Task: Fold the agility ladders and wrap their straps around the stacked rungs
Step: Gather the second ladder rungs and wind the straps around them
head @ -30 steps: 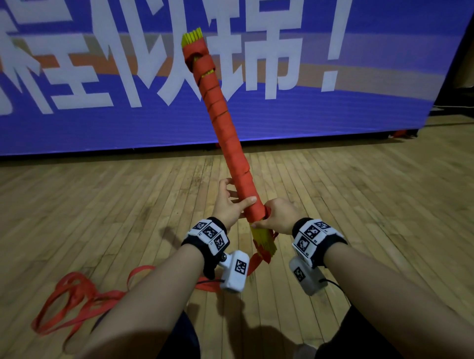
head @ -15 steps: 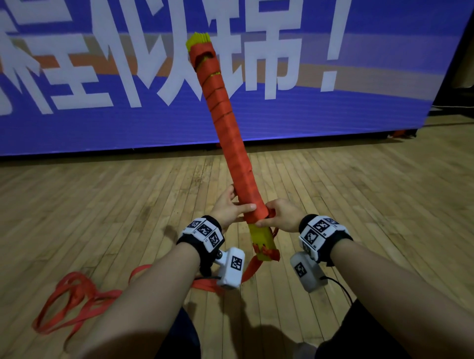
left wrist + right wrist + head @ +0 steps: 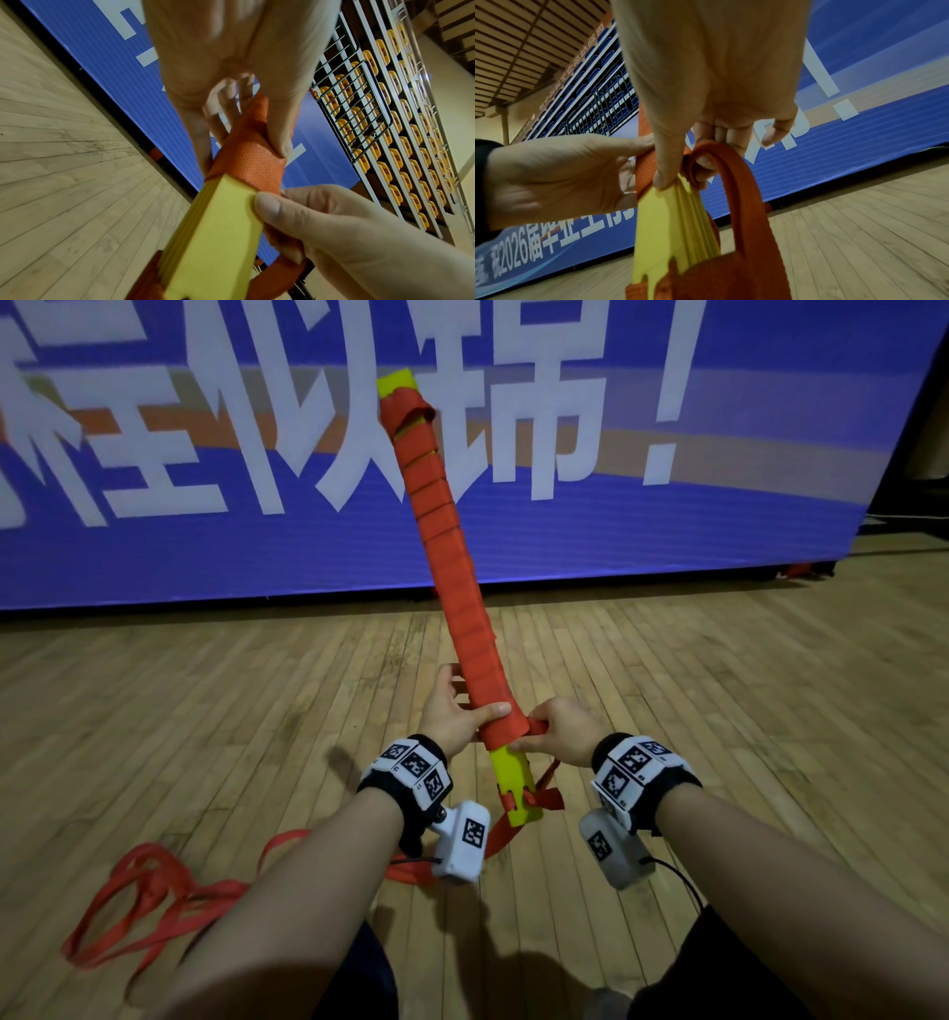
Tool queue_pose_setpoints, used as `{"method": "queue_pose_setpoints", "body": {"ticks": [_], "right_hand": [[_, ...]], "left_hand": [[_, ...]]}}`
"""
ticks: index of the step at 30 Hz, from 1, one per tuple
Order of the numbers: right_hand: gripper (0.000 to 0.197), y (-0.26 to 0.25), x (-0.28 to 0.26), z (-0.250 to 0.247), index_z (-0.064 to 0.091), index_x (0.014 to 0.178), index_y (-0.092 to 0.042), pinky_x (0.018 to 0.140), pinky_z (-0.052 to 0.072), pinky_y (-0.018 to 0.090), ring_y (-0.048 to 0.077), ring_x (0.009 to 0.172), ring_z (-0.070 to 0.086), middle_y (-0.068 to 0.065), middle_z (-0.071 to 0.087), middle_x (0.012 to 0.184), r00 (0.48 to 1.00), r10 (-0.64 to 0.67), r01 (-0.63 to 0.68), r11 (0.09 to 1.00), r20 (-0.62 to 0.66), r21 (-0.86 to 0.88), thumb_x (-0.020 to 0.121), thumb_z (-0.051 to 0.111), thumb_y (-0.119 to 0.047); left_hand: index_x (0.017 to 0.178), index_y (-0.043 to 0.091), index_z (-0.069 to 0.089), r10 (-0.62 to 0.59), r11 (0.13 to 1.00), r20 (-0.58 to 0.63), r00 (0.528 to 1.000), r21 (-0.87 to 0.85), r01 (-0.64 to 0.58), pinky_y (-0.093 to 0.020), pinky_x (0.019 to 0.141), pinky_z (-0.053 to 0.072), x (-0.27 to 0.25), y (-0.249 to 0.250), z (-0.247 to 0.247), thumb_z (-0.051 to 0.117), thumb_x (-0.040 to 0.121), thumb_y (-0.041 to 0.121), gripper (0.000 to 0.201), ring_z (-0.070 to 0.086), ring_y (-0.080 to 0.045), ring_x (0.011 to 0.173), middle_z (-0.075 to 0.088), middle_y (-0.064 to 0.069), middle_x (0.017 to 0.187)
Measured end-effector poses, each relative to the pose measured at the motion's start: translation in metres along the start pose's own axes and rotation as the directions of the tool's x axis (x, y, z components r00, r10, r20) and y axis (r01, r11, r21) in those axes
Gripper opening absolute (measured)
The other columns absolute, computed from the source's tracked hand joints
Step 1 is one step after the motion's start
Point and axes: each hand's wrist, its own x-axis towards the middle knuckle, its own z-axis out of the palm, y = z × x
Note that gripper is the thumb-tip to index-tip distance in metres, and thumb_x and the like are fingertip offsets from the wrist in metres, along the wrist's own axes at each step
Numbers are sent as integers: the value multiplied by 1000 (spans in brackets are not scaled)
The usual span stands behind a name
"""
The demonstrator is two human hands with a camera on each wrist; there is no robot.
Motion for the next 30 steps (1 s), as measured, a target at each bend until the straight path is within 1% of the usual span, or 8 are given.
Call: {"method": "queue_pose_setpoints", "body": {"ticks": [4,8,12,16,21,24,27,30], "right_hand": [[31,6,4,0,52,65,-22,77,29,31,6,59,40,-6,45,61,999,-24,23,999,33,23,87,64,-41],[29,14,9,1,53,65,-22,78,31,32,5,59,42,-6,47,62,998,-21,16,997,65,76,87,65,-36],[28,16,9,5,54,64,-23,79,32,35,4,60,43,-6,52,65,997,-35,28,996,72,88,86,66,-37],[26,15,7,5,56,65,-24,77,35,32,5,60,45,-6,53,65,997,-37,30,993,65,112,85,68,-37],[22,8,2,-1,59,69,-18,57,36,22,11,58,45,0,49,64,995,-62,43,976,84,213,82,72,-28],[21,4,1,-1,63,79,-16,63,43,21,11,66,54,0,59,71,995,-58,35,965,79,259,76,77,-32],[36,1,1,1,66,97,-12,64,48,21,9,71,61,-1,67,81,996,-37,11,957,83,291,73,79,-36],[39,2,2,1,66,99,-10,71,53,31,18,76,65,6,69,87,997,-29,9,960,67,279,74,78,-38]], "left_hand": [[119,18,36,-45,998,81,996,-28,47,-35,63,59,-1,2,-4,73,78,-1,59,64,-24,101,57,-13,120],[120,18,31,-71,996,187,980,-30,78,-39,71,59,-1,4,-7,66,81,-9,59,65,-19,92,57,-6,117],[122,20,27,-95,994,235,967,-25,104,-41,76,58,-1,6,-8,64,81,-10,63,64,-18,96,61,-4,109],[120,20,27,-87,995,239,967,-17,94,-41,75,58,-2,9,-10,66,80,-9,63,64,-20,97,60,-4,109],[119,18,31,-50,998,219,974,-28,57,-40,72,59,-5,13,-10,72,77,-4,63,66,-22,96,61,-8,112],[118,17,32,-38,997,189,981,-62,51,-39,67,60,-5,13,-10,72,77,-3,61,67,-22,93,61,-10,113],[116,18,33,-32,995,163,986,-86,46,-41,67,60,-5,12,-8,73,77,-3,60,66,-26,98,58,-13,121],[114,19,33,-27,994,156,987,-101,43,-40,66,60,-5,12,-6,73,76,-3,60,65,-26,100,55,-12,124]]}}
